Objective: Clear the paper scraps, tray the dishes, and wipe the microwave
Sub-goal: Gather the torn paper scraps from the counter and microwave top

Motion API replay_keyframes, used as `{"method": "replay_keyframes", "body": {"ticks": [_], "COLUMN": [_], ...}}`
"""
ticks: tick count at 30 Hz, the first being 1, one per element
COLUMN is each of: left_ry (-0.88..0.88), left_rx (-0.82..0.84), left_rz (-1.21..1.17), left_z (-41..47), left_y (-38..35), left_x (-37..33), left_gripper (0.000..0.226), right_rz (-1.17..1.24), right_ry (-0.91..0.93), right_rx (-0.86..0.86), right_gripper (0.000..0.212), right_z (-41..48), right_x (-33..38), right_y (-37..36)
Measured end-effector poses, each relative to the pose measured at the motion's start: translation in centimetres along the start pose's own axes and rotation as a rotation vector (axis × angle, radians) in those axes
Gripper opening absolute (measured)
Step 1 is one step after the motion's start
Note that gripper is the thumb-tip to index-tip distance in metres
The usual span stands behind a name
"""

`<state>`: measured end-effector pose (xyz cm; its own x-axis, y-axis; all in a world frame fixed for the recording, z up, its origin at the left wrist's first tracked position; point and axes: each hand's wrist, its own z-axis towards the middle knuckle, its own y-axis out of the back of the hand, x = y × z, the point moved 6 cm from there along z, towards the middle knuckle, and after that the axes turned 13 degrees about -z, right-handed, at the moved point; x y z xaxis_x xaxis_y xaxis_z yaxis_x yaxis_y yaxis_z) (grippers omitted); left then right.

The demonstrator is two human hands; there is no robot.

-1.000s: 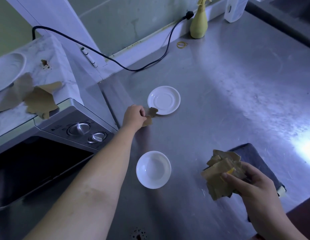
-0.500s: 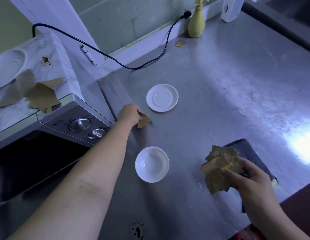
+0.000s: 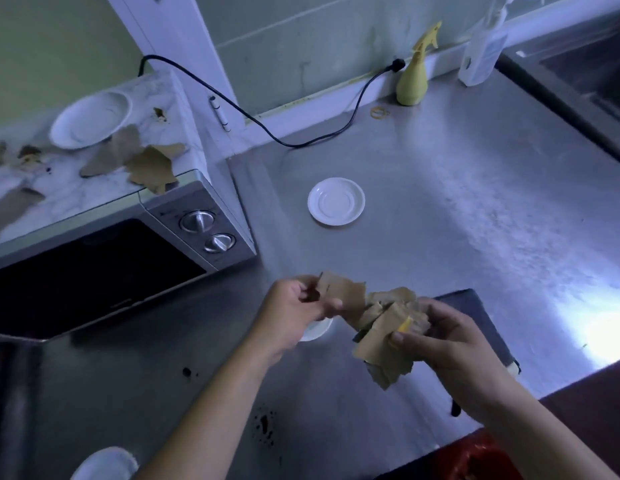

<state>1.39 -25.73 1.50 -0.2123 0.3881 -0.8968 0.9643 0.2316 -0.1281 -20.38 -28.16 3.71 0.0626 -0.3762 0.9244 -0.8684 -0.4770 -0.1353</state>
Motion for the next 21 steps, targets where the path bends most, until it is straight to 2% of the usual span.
{"method": "replay_keyframes", "body": {"ticks": [5,9,13,15,19,21], "left_ry": [-0.039,-0.011,0.012,0.023,0.021,-0.010], "left_rx": [0.047,0.013,0.007,0.013,-0.098,-0.226], "left_rz": [-0.075,-0.053,-0.074,-0.102,-0.260,-0.226], "left_z": [-5.3,-8.5,-11.4,-12.9,-15.3,-16.1], "left_y": [-0.9,0.2,1.3,1.8,3.1,3.6], "left_x": [-0.4,-1.3,-2.0,-2.0,-1.3,-0.7], "left_gripper": [0.027,0.029,0.033,0.024,0.015,0.023], "right_rz": [-0.089,-0.173,-0.139,-0.136,-0.181,-0.175], "right_ry": [0.047,0.124,0.140,0.143,0.144,0.124], "right_rx": [0.111,0.201,0.345,0.407,0.411,0.421], "right_gripper": [0.019,0.010,0.014,0.016,0.031,0.029], "right_z": [0.6,0.5,0.2,0.1,1.1,1.4], "right_x": [1.4,2.6,3.2,3.3,2.4,1.9], "right_y": [-3.2,-5.6,-8.2,-9.4,-11.0,-12.1]}}
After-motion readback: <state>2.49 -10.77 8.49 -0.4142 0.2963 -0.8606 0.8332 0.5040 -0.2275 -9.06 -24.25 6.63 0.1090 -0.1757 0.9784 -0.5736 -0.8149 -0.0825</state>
